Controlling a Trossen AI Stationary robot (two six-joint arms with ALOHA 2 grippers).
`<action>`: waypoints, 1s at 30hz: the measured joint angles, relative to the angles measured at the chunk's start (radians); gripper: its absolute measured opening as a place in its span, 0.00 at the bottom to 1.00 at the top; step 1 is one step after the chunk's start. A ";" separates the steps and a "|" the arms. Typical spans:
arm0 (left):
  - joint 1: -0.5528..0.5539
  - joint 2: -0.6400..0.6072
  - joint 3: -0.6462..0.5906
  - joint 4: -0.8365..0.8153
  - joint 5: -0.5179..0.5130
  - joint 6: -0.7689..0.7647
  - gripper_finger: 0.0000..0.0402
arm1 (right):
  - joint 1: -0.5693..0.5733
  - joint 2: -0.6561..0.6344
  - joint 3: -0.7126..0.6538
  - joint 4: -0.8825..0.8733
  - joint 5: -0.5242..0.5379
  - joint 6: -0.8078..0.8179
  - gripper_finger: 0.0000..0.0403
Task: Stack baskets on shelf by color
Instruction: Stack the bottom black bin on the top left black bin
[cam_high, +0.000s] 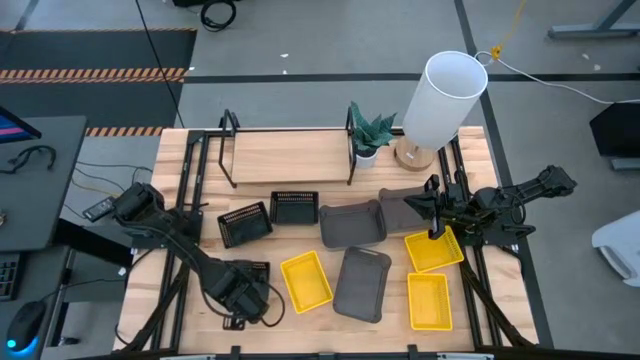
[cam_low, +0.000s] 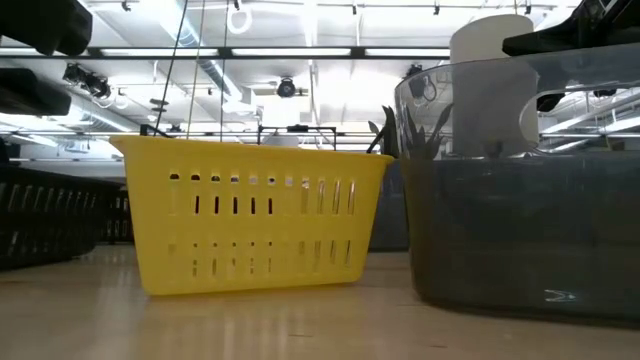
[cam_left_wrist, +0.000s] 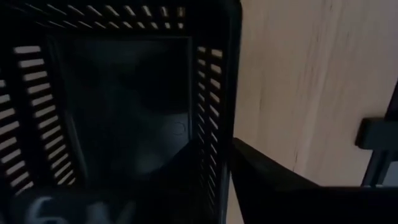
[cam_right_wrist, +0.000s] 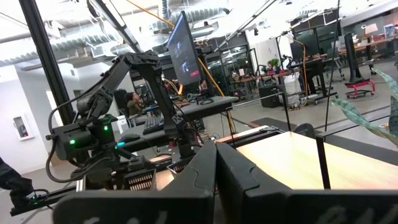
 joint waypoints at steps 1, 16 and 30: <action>0.000 0.000 0.000 0.000 -0.001 0.001 0.25 | 0.000 0.000 0.000 0.000 0.000 0.000 0.03; -0.026 0.000 0.000 -0.021 -0.121 0.016 0.37 | 0.000 0.000 0.000 0.000 0.000 0.000 0.03; -0.036 0.006 0.000 -0.031 -0.234 0.005 0.18 | 0.000 0.000 0.000 0.000 0.000 0.000 0.03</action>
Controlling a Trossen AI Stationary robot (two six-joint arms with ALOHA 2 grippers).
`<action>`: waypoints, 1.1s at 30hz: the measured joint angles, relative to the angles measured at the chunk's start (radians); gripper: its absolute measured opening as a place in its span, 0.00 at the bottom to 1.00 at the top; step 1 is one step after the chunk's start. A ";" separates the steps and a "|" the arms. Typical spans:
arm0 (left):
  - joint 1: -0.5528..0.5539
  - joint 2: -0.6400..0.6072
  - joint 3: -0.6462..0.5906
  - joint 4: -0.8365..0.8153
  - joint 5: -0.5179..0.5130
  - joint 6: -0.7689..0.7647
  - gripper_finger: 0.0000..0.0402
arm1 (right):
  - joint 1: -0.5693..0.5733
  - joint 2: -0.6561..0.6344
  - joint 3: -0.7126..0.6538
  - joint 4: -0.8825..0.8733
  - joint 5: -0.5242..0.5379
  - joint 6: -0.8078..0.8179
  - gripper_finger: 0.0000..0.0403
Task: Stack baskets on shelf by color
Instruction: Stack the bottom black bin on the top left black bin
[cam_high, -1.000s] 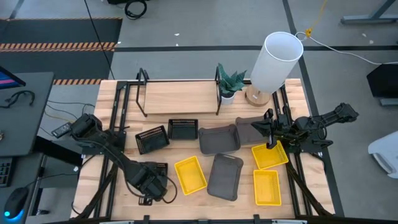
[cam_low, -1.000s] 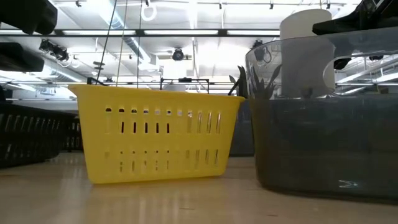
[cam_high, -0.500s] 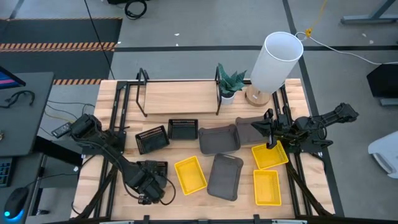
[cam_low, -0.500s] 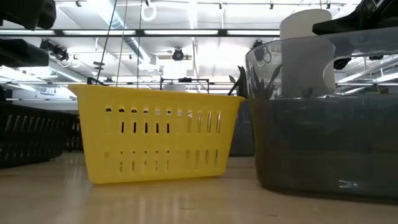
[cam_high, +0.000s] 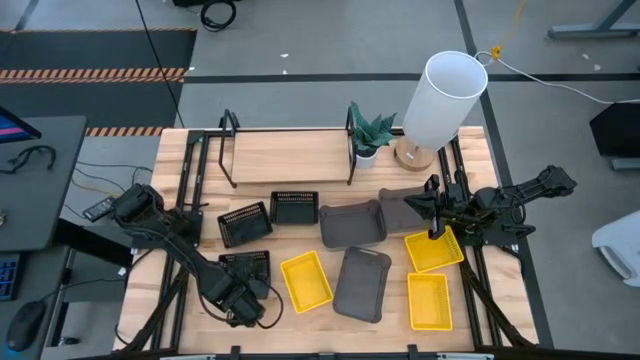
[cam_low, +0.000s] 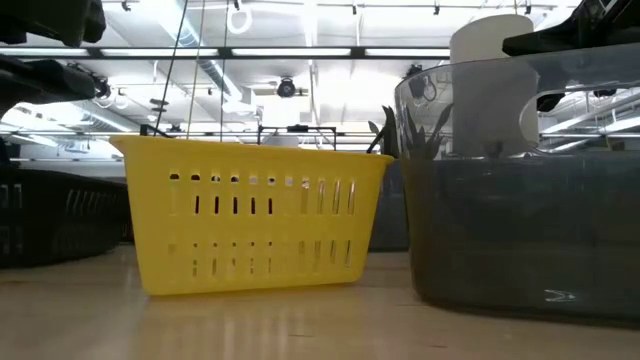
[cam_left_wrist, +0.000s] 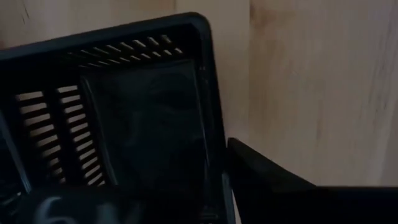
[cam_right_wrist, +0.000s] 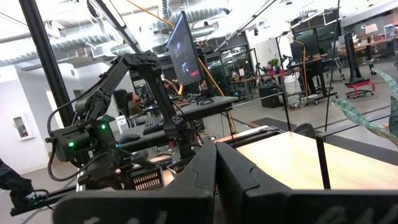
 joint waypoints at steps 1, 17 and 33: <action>0.000 0.000 0.000 -0.001 -0.003 0.000 0.16 | 0.000 0.000 0.000 0.000 0.000 0.000 0.03; 0.005 0.000 0.139 -0.190 0.029 -0.020 0.04 | 0.000 0.000 0.000 0.000 0.000 0.000 0.03; 0.117 -0.001 0.315 -0.577 -0.266 -0.107 0.04 | 0.000 0.000 0.000 0.000 0.000 0.000 0.03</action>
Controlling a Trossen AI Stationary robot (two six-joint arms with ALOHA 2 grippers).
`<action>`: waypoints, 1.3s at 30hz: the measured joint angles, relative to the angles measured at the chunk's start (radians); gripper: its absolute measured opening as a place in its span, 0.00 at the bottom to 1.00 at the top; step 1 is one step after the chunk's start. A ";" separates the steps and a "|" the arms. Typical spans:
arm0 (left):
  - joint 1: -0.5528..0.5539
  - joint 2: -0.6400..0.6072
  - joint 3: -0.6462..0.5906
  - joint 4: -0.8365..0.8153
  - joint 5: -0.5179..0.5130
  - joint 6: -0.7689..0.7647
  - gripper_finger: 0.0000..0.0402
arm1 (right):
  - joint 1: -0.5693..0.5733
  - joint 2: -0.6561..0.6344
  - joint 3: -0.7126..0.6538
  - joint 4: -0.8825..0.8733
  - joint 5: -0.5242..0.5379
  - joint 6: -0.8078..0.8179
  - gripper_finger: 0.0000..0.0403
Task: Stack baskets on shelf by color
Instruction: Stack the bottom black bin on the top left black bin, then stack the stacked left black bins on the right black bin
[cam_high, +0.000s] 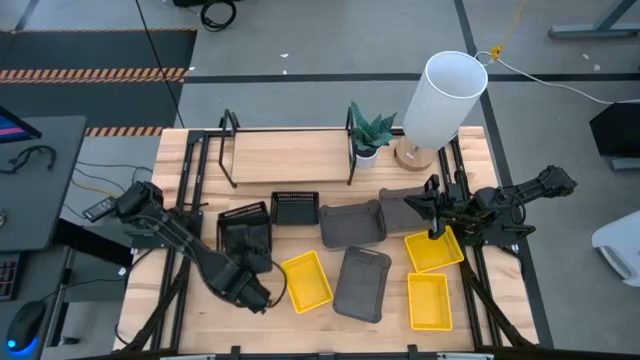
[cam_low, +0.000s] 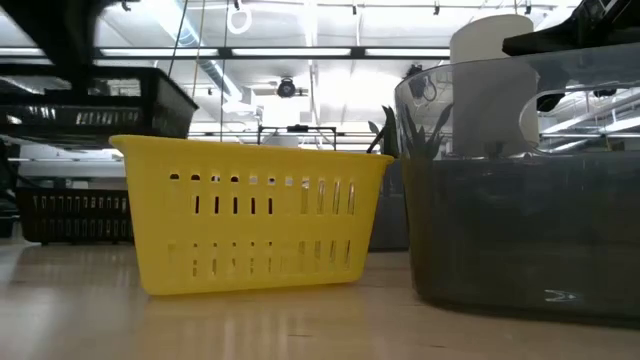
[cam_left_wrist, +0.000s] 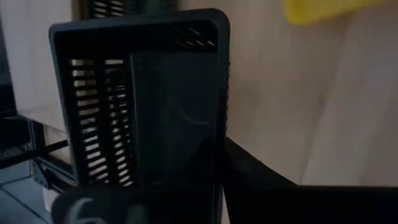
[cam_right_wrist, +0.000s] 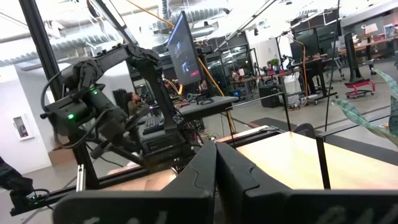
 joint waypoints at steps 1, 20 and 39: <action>0.014 0.000 0.000 -0.001 -0.001 -0.009 0.04 | 0.000 0.000 0.000 0.000 0.000 0.000 0.03; 0.145 0.000 -0.281 0.213 -0.018 -0.002 0.05 | 0.000 0.000 0.000 0.000 0.000 0.000 0.03; 0.144 0.000 -0.282 0.230 0.086 0.091 0.44 | 0.000 0.000 0.000 0.000 0.000 0.000 0.03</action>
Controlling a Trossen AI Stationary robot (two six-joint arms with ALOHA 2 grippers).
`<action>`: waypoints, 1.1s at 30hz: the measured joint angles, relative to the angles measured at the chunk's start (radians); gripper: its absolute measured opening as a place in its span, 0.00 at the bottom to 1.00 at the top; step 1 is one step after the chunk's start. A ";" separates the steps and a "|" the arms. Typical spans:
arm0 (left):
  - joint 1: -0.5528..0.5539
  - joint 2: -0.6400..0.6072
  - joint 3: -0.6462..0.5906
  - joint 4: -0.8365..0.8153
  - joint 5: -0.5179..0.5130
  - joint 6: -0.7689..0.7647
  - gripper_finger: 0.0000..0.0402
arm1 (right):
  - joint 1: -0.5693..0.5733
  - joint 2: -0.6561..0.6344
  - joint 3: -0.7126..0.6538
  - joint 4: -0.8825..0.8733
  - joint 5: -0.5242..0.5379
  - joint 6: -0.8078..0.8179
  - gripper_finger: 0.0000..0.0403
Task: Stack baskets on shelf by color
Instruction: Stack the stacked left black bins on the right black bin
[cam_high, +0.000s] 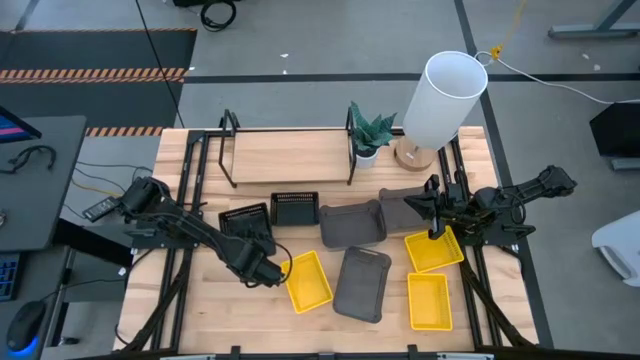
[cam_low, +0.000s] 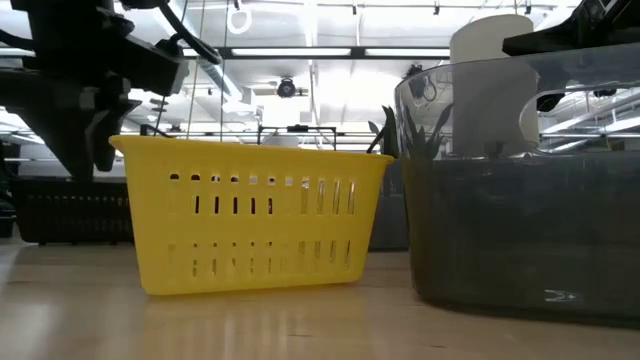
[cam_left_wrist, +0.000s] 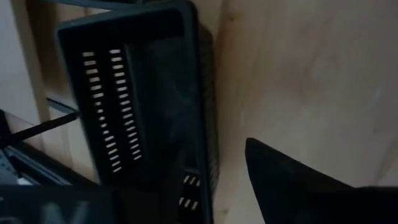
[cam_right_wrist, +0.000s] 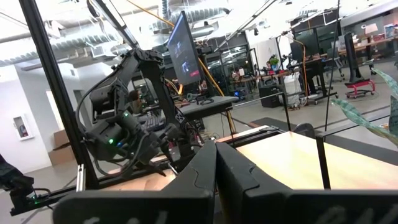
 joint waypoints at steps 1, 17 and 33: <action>0.000 0.000 0.000 0.007 0.002 0.015 0.45 | 0.000 0.000 0.000 0.000 0.000 0.000 0.03; 0.053 -0.159 -0.232 0.225 0.027 0.109 0.43 | 0.000 0.000 0.000 0.006 0.000 0.000 0.03; 0.095 -0.178 -0.295 0.267 0.082 0.204 0.04 | 0.000 0.000 0.000 0.006 0.000 0.000 0.03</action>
